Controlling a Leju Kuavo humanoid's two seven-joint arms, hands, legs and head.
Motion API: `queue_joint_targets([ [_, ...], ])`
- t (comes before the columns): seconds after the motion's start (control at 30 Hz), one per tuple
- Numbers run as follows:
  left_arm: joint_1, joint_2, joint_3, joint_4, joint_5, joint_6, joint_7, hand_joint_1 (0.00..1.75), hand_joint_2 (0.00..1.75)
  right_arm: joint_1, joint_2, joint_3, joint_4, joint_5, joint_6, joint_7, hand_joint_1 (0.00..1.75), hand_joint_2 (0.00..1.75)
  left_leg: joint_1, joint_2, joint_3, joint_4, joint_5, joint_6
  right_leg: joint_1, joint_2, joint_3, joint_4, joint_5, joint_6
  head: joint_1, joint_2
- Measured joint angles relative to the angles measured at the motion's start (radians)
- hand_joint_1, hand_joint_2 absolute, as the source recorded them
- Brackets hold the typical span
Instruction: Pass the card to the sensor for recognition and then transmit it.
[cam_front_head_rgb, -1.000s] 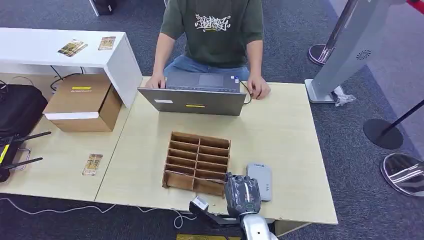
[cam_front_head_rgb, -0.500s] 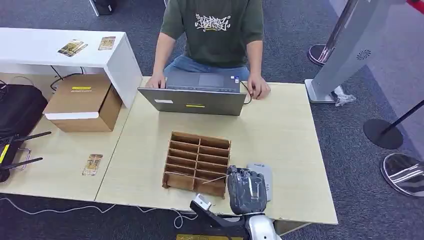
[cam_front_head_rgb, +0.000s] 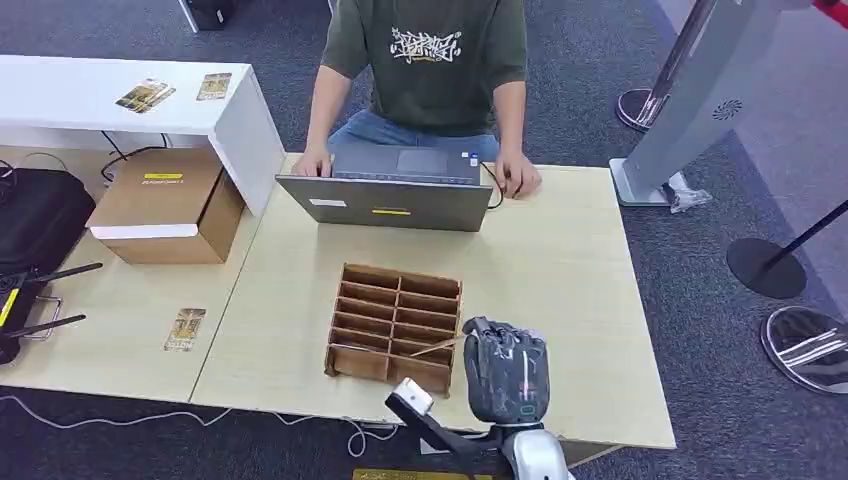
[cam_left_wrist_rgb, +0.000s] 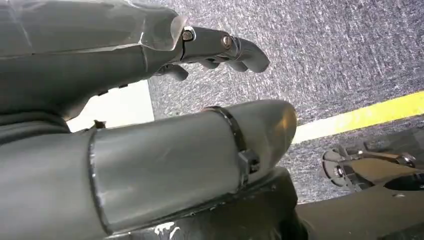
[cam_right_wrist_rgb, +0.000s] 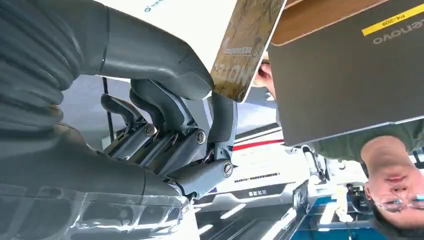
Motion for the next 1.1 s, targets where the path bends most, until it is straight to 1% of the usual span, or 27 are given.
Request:
queue_joint_targets([
  [0.13, -0.003, 0.0, -0.003, 0.0, -0.007, -0.002, 0.002, 0.0, 0.0, 0.0, 0.008, -0.01, -0.004, 0.001, -0.031, -0.02, 1.75, 1.75, 0.0, 0.0, 0.0, 0.0, 0.0, 0.0, 0.0, 0.0, 0.0, 0.0, 0.0, 0.0, 0.0, 0.0],
  [0.23, -0.006, 0.0, -0.005, 0.0, -0.016, -0.005, 0.003, 0.0, 0.0, -0.005, 0.016, -0.021, -0.007, 0.001, -0.072, -0.047, 1.75, 1.75, 0.0, 0.0, 0.0, 0.0, 0.0, 0.0, 0.0, 0.0, 0.0, 0.0, 0.0, 0.0, 0.0, 0.0],
  [0.4, -0.011, -0.001, -0.022, 0.0, -0.029, -0.013, 0.011, 0.0, 0.0, -0.061, 0.044, -0.037, 0.008, -0.001, -0.145, -0.098, 1.75, 1.75, 0.0, 0.0, 0.0, 0.0, 0.0, 0.0, 0.0, 0.0, 0.0, 0.0, 0.0, 0.0, 0.0, 0.0],
  [0.5, -0.016, -0.002, -0.026, 0.0, -0.031, -0.016, 0.012, 0.0, 0.0, -0.121, 0.058, -0.043, 0.034, -0.015, -0.17, -0.121, 1.75, 1.75, 0.0, 0.0, 0.0, 0.0, 0.001, 0.0, 0.0, 0.0, 0.001, 0.0, 0.001, 0.0, 0.0, 0.0],
  [0.6, -0.021, -0.003, -0.032, 0.0, -0.037, -0.023, 0.012, 0.0, 0.0, -0.217, 0.073, -0.045, 0.092, -0.062, -0.188, -0.139, 1.75, 1.75, 0.0, 0.0, 0.001, 0.0, 0.001, -0.001, 0.0, 0.0, 0.001, 0.001, 0.001, 0.0, 0.0, 0.0],
  [0.83, -0.034, -0.006, -0.063, 0.0, -0.072, -0.05, 0.015, 0.0, 0.0, -0.404, 0.099, -0.059, 0.22, -0.114, -0.196, -0.14, 1.75, 1.75, 0.0, 0.0, 0.001, 0.0, 0.002, 0.0, 0.0, 0.0, 0.001, 0.001, 0.002, 0.0, 0.0, 0.0],
  [1.1, -0.045, -0.006, -0.086, 0.0, -0.094, -0.076, 0.013, 0.0, 0.0, -0.564, 0.13, -0.077, 0.386, -0.167, -0.209, -0.135, 1.75, 1.75, 0.0, 0.0, 0.001, 0.0, 0.002, 0.0, 0.0, 0.0, 0.001, 0.001, 0.001, 0.0, 0.0, 0.0],
])
